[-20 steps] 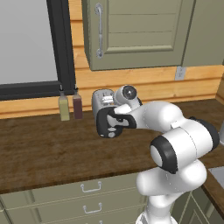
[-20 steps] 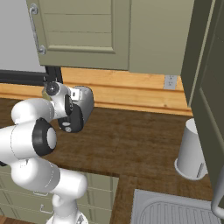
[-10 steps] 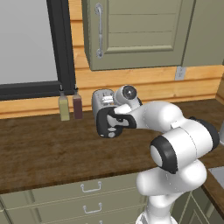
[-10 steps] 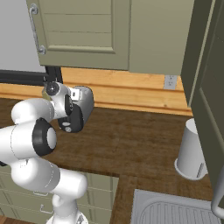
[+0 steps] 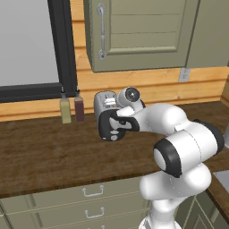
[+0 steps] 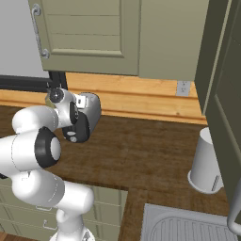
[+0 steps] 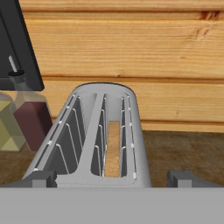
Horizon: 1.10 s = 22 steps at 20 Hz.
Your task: Start the toaster. Once the lever pops up, take the bread to the plate on the dining counter.
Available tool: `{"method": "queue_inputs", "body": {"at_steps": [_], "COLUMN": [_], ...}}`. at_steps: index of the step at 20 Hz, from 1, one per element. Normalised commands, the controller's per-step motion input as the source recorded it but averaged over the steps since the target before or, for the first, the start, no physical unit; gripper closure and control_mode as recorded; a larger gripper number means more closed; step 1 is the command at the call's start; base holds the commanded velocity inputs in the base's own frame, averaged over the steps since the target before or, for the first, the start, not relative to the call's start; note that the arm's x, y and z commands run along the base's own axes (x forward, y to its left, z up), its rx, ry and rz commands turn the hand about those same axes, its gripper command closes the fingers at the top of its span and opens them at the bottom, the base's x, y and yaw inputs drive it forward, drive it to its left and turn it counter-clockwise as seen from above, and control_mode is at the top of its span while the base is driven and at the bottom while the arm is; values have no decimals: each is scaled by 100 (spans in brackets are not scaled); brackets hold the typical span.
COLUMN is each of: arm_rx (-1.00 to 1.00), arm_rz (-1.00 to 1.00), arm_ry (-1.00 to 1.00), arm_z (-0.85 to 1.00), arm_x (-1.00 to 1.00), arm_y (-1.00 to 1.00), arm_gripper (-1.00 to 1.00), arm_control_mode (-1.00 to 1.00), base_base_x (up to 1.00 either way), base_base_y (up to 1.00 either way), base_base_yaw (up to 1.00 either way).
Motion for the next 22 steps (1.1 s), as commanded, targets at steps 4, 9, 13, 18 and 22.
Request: {"method": "queue_inputs", "body": {"at_steps": [4, 9, 13, 18, 22], "arm_rx": [0, 0, 0, 0, 0], "arm_rz": [0, 0, 0, 0, 0], "arm_ry": [0, 0, 0, 0, 0], "arm_z": [0, 0, 0, 0, 0], "arm_x": [0, 0, 0, 0, 0], "arm_y": [0, 0, 0, 0, 0], "arm_gripper": [-100, -100, -100, -100, -100], "arm_control_mode": [-100, -100, -100, -100, -100], "base_base_x": [0, 0, 0, 0, 0], "base_base_y": [0, 0, 0, 0, 0], "base_base_yaw": [0, 0, 0, 0, 0]}}
